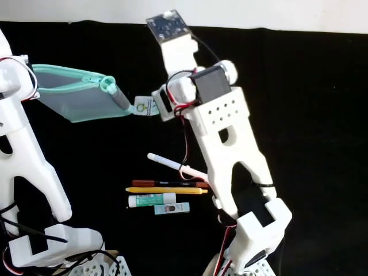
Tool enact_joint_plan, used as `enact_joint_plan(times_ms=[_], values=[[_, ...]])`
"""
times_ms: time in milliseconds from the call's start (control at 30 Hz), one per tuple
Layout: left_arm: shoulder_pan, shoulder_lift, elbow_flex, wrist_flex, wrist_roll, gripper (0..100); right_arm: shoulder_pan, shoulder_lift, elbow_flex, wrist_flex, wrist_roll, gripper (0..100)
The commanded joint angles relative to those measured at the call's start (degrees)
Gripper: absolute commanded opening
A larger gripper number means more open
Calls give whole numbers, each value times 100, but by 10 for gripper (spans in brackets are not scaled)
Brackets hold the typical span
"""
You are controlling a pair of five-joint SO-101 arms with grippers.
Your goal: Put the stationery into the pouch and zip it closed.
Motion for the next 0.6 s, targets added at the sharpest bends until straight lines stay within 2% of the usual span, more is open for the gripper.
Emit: enact_joint_plan(times_ms=[0, 100, 167, 333, 467, 567], values=[[145, -66, -31, 9, 369, 7, -40, -31, 101, 22, -624, 217], [400, -66, -22, 9, 686, 7, -4, -31, 136, 31, -1679, 217], [611, -66, -13, -18, 888, 7, 66, -31, 136, 4, -2084, 217], [1077, -66, -251, -26, 1547, 7, 163, -31, 145, -31, -2031, 217], [1165, -66, -505, -9, 2119, 7, 374, -31, 145, -31, -2031, 217], [1165, -66, -611, 18, 2251, 7, 488, -31, 145, -13, -2031, 217]])
